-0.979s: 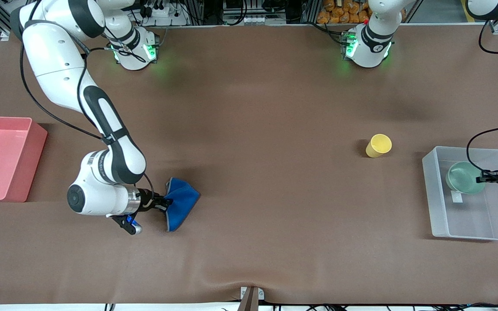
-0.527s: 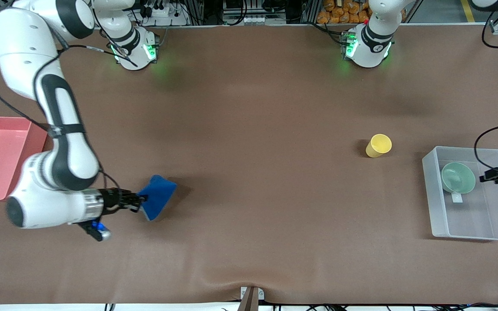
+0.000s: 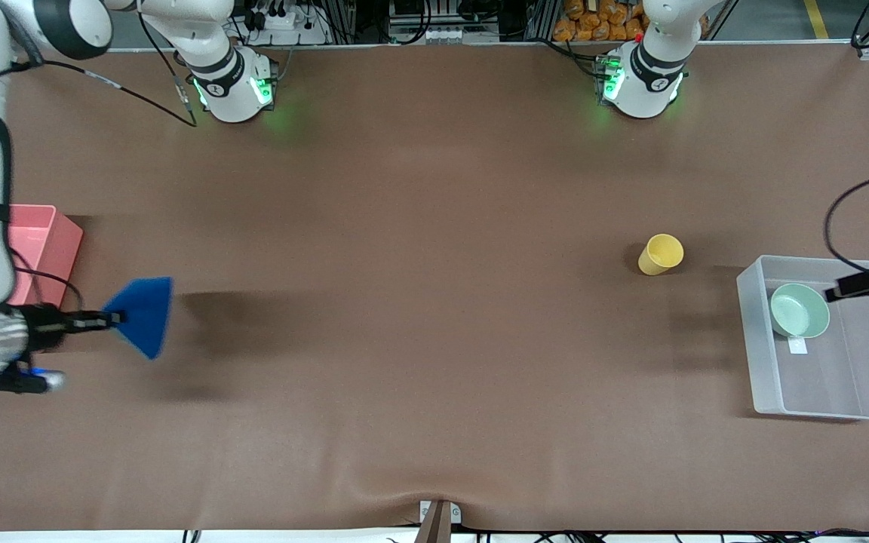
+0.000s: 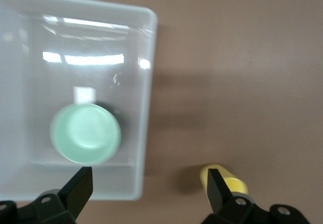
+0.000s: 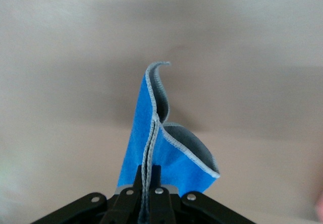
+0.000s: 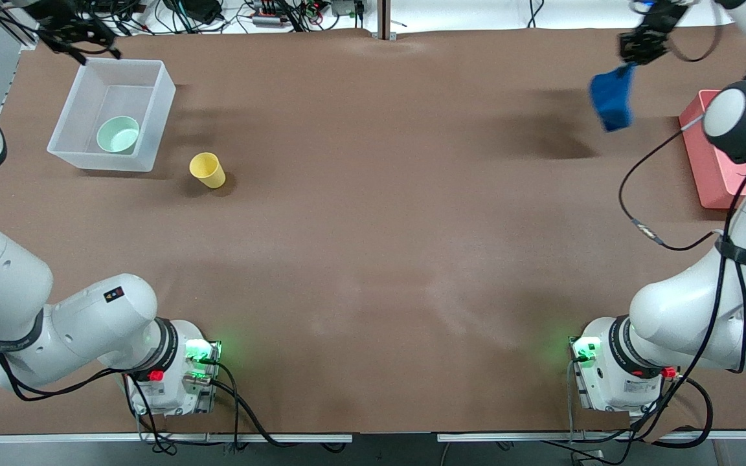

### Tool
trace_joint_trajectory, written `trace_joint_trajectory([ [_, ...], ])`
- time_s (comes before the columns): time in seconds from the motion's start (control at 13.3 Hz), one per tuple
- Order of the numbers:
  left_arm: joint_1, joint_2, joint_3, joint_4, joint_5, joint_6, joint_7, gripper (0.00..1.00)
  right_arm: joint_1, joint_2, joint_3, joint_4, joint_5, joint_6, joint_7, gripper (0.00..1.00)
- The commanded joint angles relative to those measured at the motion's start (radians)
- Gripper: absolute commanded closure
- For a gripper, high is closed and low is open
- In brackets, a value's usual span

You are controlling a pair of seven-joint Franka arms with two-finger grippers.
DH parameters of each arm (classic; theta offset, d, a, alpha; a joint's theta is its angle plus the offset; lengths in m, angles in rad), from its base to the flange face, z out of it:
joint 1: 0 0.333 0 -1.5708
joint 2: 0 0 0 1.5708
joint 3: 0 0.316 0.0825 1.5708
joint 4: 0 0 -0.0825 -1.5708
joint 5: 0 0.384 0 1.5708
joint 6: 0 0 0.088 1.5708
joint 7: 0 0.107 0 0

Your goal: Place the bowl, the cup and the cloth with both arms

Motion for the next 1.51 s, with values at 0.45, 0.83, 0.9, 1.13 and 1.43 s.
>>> trace_joint_trajectory([
  [0.45,0.012,-0.216,-0.163,-0.642,-0.003,0.412,-0.250,0.00,-0.286,-0.079,0.017,0.018,-0.260,0.016,-0.565,1.00],
  [0.83,0.015,-0.210,-0.165,-0.782,0.082,0.553,-0.255,0.07,-0.405,-0.010,0.017,-0.143,-0.275,0.279,-0.682,1.00],
  [0.9,0.015,-0.199,-0.165,-0.808,0.082,0.596,-0.255,0.08,-0.419,0.005,0.018,-0.189,-0.274,0.359,-0.680,1.00],
  [1.13,0.015,-0.168,-0.165,-0.828,0.084,0.616,-0.255,0.15,-0.437,0.028,0.017,-0.238,-0.258,0.395,-0.680,1.00],
  [1.43,0.015,-0.118,-0.163,-0.826,0.089,0.647,-0.250,1.00,-0.456,0.036,0.018,-0.245,-0.252,0.392,-0.665,0.43],
])
